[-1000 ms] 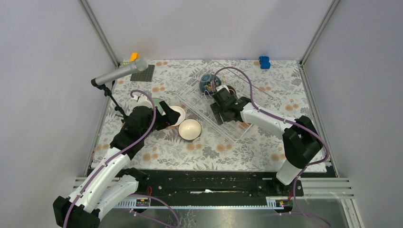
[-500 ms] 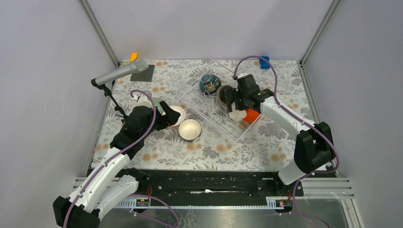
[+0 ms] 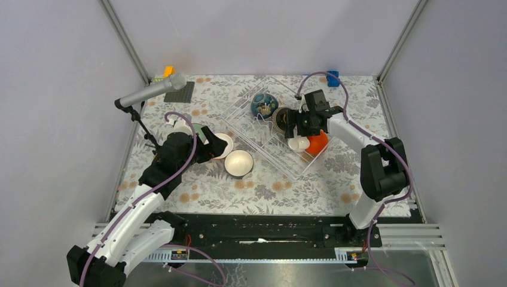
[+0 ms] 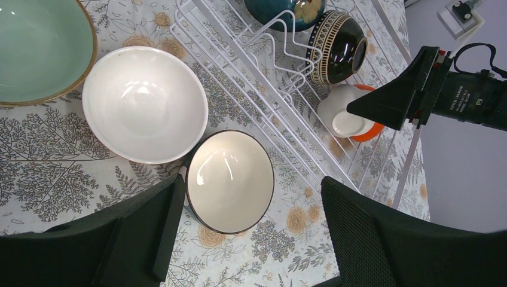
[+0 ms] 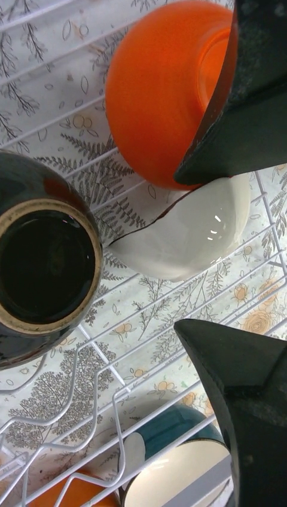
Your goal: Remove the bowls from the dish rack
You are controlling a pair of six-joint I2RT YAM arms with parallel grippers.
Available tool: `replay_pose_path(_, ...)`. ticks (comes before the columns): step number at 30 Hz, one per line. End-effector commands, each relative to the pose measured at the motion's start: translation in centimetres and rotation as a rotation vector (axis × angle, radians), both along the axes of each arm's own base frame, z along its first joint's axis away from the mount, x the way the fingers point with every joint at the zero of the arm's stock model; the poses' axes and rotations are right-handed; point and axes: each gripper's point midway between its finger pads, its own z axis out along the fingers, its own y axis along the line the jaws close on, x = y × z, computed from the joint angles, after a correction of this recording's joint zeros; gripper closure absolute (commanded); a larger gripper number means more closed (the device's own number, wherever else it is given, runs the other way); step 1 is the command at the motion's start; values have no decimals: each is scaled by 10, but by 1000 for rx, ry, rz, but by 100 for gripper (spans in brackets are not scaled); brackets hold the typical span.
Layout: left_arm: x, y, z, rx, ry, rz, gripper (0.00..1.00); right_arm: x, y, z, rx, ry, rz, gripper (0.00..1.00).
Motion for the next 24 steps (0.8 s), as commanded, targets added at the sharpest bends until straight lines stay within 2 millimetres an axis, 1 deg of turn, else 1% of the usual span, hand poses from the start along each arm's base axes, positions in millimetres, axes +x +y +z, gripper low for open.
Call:
replay_pose_path(1, 7, -2, 23, -25, -57, -2, 11, -1, 17, 21, 87, 6, 58, 16)
replay_pose_path(5, 7, -3, 23, -26, -57, -2, 11, -17, 27, 27, 159, 36, 94, 28)
replay_pose_path(6, 7, -3, 22, -26, -55, -2, 11, -22, 28, 27, 174, 47, 102, 35)
replay_pose_path(9, 6, -3, 22, -29, -56, -1, 11, -31, 30, 25, 192, 64, 114, 48)
replay_pose_path(10, 6, -2, 21, -29, -56, -1, 11, -33, 29, 23, 189, 67, 114, 54)
replay_pose_path(13, 5, -2, 22, -33, -58, 0, 11, -36, 25, 18, 173, 72, 108, 74)
replay_pose_path(16, 5, -2, 21, -34, -55, 2, 11, -38, 27, 17, 181, 80, 117, 92)
replay_pose_path(17, 5, -2, 20, -33, -54, 1, 11, -39, 29, 18, 192, 80, 128, 94)
replay_pose_path(20, 5, -2, 20, -34, -56, 1, 11, -43, 38, 29, 224, 62, 153, 95)
replay_pose_path(23, 5, -2, 21, -36, -58, 2, 11, -46, 47, 46, 249, 32, 179, 97)
replay_pose_path(24, 5, -2, 22, -38, -58, 2, 11, -47, 49, 52, 262, 23, 190, 99)
